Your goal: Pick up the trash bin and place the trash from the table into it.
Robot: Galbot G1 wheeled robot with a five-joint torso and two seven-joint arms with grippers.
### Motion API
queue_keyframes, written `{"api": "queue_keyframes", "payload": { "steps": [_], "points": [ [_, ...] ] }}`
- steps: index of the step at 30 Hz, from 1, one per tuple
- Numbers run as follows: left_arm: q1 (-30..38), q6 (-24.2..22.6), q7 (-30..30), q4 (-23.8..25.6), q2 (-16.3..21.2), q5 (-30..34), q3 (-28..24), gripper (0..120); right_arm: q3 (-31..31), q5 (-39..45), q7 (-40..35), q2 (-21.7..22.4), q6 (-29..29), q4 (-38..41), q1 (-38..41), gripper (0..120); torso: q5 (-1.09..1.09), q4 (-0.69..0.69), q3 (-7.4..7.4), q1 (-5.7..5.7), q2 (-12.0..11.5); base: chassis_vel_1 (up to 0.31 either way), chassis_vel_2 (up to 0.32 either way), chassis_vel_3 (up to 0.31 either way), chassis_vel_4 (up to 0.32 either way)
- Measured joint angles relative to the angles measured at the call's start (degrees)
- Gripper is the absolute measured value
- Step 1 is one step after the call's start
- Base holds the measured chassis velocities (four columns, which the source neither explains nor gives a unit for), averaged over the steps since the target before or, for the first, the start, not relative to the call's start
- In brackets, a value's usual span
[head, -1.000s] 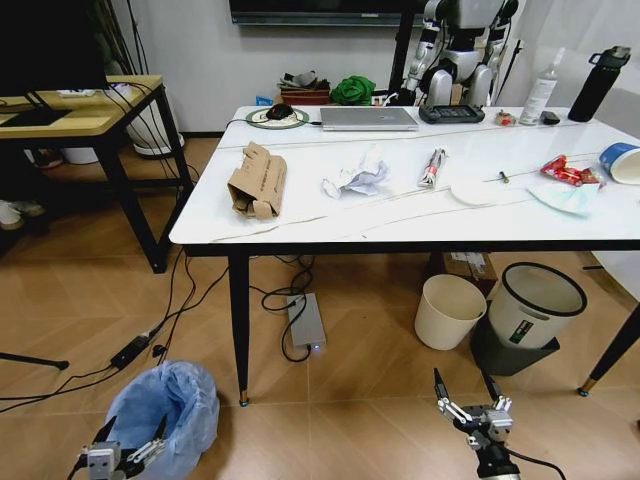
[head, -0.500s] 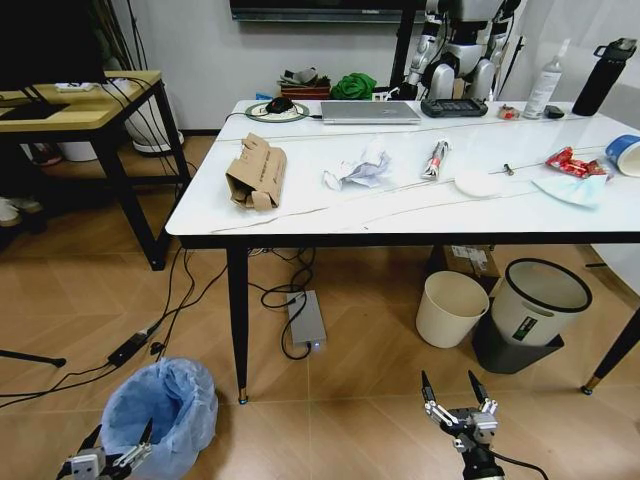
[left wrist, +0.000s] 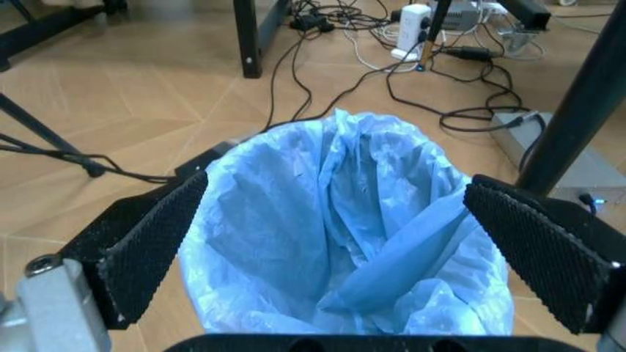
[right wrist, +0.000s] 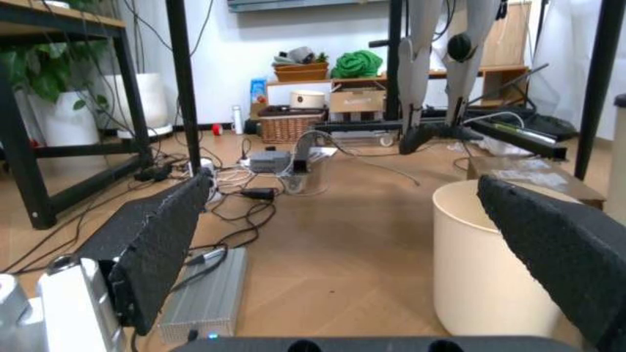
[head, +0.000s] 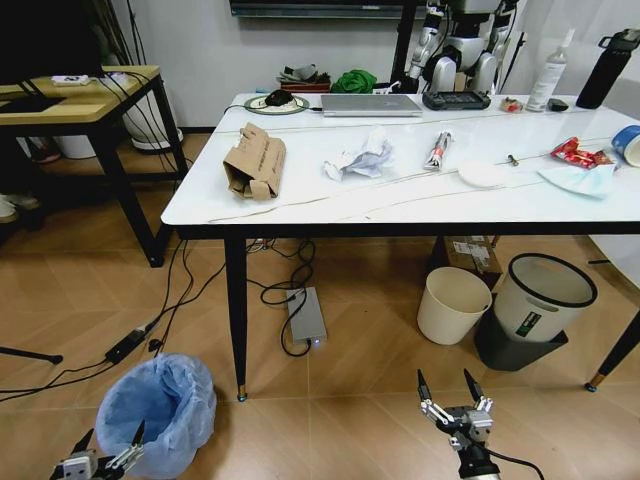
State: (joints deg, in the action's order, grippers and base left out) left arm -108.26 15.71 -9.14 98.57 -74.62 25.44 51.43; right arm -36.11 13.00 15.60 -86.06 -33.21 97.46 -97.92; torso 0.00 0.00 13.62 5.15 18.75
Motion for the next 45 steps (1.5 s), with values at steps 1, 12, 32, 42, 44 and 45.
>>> {"api": "queue_keyframes", "payload": {
  "steps": [1,12,32,42,44,45],
  "points": [
    [-0.32,-0.04,-0.11,0.23,-0.11,0.25,0.42,100,0.41,0.00,0.00,-0.07,0.00,-0.19,0.33,100,0.00,0.00,-0.26,-0.11,-0.38,0.000,0.000,0.000,0.000],
    [-0.77,-2.11,-1.77,0.12,0.35,2.16,3.85,100,2.52,0.12,0.08,-0.07,0.04,-1.46,0.89,100,0.00,0.00,-2.04,-0.83,-2.87,0.000,0.000,0.000,0.000],
    [12.94,-10.42,-0.64,-8.58,4.55,7.98,8.04,100,2.60,0.57,0.68,-1.67,-1.80,-3.07,-0.23,100,-0.01,0.00,-2.84,-1.05,-3.88,0.000,0.000,0.000,0.000],
    [18.47,-16.72,1.32,-13.87,5.84,3.90,3.95,100,2.02,0.27,0.79,-3.17,-2.09,-3.03,-1.05,100,-0.01,0.00,-2.71,-0.98,-3.67,0.000,0.000,0.000,0.000],
    [18.66,-17.59,1.22,-15.32,5.80,2.00,3.64,100,1.67,0.27,0.79,-3.17,-1.98,-2.70,-1.13,100,0.01,0.01,-2.68,-0.97,-3.63,0.000,0.000,0.000,0.000],
    [18.79,-17.85,1.20,-16.12,5.82,1.36,3.52,100,1.46,0.27,0.80,-3.17,-1.92,-2.53,-1.15,100,0.00,0.01,-2.67,-0.96,-3.62,0.000,0.000,0.000,0.000]
  ]
}}
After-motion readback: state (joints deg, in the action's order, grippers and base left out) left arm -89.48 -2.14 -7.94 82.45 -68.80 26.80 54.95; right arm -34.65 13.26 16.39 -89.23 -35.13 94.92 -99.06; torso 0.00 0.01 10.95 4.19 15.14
